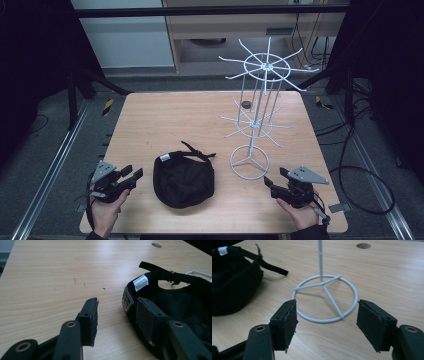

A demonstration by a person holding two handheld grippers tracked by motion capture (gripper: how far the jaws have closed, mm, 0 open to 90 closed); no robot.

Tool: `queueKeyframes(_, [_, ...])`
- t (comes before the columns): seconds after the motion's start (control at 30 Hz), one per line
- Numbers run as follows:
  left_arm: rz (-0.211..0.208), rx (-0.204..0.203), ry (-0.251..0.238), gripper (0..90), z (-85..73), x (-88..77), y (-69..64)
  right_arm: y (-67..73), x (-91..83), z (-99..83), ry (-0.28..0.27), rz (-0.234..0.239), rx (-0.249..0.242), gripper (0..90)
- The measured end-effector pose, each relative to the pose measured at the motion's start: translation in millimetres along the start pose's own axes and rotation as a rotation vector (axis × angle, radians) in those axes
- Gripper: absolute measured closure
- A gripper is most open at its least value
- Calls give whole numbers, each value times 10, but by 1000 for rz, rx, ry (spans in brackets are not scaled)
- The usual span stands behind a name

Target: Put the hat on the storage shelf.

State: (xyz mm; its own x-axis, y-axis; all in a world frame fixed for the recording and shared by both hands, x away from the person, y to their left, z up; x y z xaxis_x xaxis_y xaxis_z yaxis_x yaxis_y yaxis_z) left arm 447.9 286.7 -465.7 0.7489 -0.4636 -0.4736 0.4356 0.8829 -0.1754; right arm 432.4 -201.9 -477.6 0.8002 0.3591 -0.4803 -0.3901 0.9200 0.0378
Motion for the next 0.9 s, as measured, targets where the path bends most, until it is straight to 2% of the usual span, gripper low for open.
queueKeyframes(0.2, [-15,7,9,498,-5,38,-76,177,47,49,-10,56,1,326])
queueKeyframes(0.3, [-21,5,14,495,-3,66,-107,222,61,61,-8,72,-6,330])
queueKeyframes(0.5, [-31,23,27,486,-14,116,-193,384,117,94,-5,118,-43,362])
queueKeyframes(0.67, [-26,30,33,478,-18,138,-215,554,182,141,3,150,-60,390])
queueKeyframes(0.7, [-24,32,35,478,-19,144,-213,645,216,157,11,167,-75,393])
queueKeyframes(0.83, [-25,29,42,479,-20,167,-225,758,250,185,13,190,-84,402])
queueKeyframes(0.87, [-26,29,44,484,-21,177,-233,835,280,211,10,208,-87,410])
queueKeyframes(0.9, [-26,30,46,484,-22,186,-238,835,280,211,10,208,-87,410])
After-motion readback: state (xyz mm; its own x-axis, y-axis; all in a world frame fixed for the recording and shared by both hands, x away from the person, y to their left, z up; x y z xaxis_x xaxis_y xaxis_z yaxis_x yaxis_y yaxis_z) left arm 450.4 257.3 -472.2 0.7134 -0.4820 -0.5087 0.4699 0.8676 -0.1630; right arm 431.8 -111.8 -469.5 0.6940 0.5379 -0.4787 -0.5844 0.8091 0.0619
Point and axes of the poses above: each handheld gripper's, and its own axes: x roughly forward along the jaws, z roughly out of its top, y roughly to its left, the point moved 4 cm from there along x, roughly forward along the jaws, and after that the axes turned 5 degrees about -z, right-handed, at the moved point
